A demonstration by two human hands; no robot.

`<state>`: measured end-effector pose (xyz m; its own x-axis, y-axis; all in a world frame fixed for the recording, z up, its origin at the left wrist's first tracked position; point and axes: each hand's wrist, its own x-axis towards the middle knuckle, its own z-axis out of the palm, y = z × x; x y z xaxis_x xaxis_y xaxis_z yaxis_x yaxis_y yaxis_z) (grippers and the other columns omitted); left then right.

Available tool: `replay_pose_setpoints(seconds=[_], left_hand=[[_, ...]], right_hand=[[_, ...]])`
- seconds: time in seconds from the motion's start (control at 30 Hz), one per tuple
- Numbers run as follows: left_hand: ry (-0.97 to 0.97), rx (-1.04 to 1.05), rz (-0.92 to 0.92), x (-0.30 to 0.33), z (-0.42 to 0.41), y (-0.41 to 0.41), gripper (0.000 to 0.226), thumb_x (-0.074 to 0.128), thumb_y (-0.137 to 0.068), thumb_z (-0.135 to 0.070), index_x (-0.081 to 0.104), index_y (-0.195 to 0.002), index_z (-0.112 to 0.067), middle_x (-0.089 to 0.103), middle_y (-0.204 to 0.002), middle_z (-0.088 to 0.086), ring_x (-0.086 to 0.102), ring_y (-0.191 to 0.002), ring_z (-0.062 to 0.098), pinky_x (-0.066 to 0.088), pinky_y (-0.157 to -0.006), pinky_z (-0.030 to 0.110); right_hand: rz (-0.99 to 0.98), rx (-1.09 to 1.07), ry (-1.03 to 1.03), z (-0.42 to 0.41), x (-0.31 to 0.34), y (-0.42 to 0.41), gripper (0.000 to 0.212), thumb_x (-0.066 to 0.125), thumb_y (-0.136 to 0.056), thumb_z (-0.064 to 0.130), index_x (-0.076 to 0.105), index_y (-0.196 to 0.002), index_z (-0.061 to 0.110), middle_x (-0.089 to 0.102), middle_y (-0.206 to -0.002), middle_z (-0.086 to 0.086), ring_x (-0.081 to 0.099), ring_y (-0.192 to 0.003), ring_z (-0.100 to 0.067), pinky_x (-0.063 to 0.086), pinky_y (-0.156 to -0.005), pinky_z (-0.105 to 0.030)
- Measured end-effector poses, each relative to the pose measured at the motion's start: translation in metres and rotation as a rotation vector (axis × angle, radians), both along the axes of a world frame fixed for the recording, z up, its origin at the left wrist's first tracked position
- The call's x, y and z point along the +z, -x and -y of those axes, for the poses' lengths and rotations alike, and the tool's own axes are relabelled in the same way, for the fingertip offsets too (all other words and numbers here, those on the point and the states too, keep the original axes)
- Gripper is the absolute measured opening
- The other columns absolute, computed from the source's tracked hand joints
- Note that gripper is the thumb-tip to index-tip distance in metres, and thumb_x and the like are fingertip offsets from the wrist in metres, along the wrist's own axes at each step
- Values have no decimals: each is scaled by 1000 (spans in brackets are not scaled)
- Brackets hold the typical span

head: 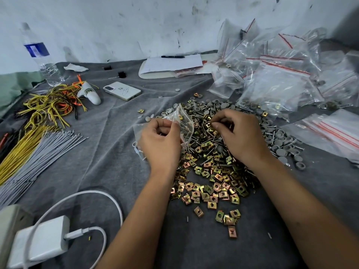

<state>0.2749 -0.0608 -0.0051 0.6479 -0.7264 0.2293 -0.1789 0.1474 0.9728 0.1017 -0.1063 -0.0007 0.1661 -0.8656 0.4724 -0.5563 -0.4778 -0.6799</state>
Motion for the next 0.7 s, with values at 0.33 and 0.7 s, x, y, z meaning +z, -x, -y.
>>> replay_pose_setpoints(seconds=[0.33,0.7], left_hand=[[-2,-83,153,-3,1,7,16,74,-92,-14,66,-79,-18,69,-66,6,69,-61,32,59,-56,55],[22,-20,64,-1,2,2,11,74,-91,-14,68,-82,-9,68,-66,16,66,-64,43,59,-61,57]], right_hand=[[56,170,101,-11,3,-11,30,82,-85,13,78,-114,18,76,-97,9,70,-90,0,56,-84,-20],[-473,212,-39,2,4,13,17,80,-83,43,76,-95,31,56,-100,8,43,-102,-11,35,-83,-32]])
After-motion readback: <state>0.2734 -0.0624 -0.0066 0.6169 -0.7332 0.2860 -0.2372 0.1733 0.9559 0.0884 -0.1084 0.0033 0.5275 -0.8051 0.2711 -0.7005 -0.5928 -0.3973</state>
